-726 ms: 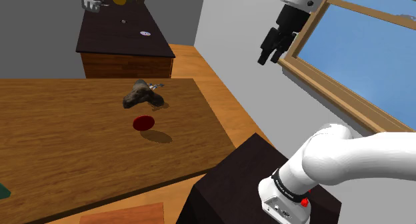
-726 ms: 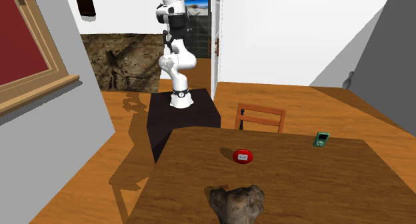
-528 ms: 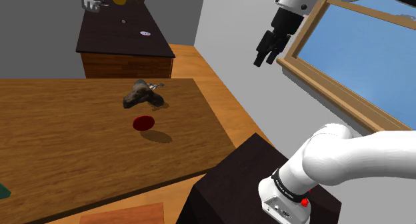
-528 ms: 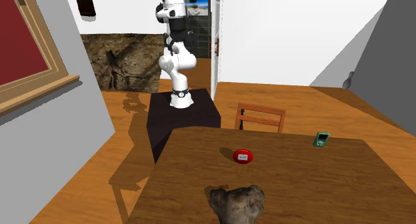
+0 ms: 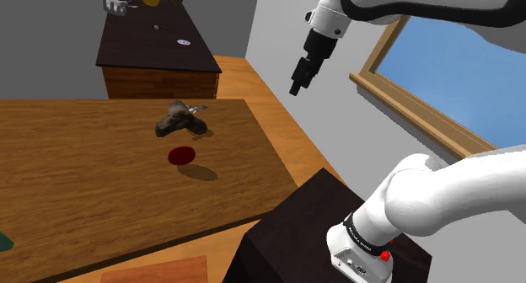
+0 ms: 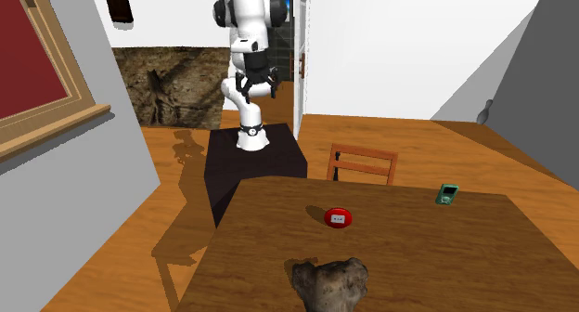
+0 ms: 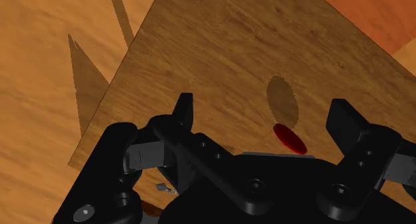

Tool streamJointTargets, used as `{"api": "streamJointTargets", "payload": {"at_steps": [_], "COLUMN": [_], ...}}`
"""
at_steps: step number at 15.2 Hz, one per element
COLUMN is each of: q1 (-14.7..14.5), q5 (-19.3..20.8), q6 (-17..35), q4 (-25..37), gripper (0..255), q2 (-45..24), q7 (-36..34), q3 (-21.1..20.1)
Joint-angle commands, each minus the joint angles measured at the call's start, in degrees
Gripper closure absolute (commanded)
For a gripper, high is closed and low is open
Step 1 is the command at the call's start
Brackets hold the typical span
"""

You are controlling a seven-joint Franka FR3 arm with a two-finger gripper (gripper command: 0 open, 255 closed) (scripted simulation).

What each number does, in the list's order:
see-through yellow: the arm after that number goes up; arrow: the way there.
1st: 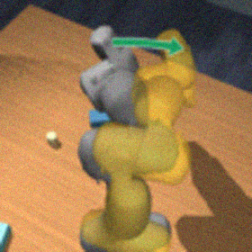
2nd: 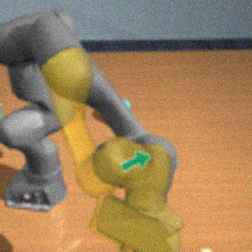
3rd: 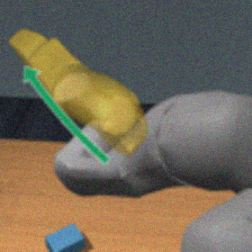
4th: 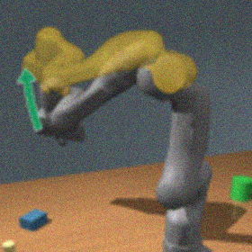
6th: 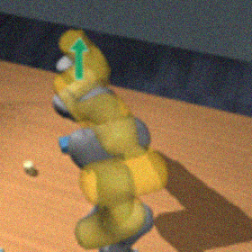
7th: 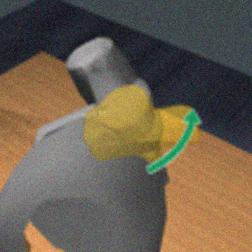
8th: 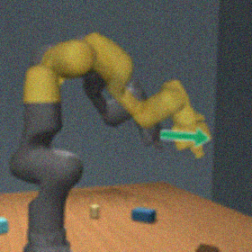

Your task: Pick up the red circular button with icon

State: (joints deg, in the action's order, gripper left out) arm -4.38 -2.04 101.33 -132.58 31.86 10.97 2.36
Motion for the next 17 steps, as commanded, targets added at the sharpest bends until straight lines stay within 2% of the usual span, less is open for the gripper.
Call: {"api": "streamJointTargets", "payload": {"at_steps": [1,9,17], "q1": [-0.9,-4.6,-7.3], "q5": [0.1,-0.5,-1.1], "q6": [3.5,15.1,23.6], "q4": [0.5,4.0,11.1], "gripper": [0,0,0], "q2": [-3.9,-18.9,-34.4], "q7": [3.1,13.6,23.2], "q3": [0.4,0.3,-1.5]}}
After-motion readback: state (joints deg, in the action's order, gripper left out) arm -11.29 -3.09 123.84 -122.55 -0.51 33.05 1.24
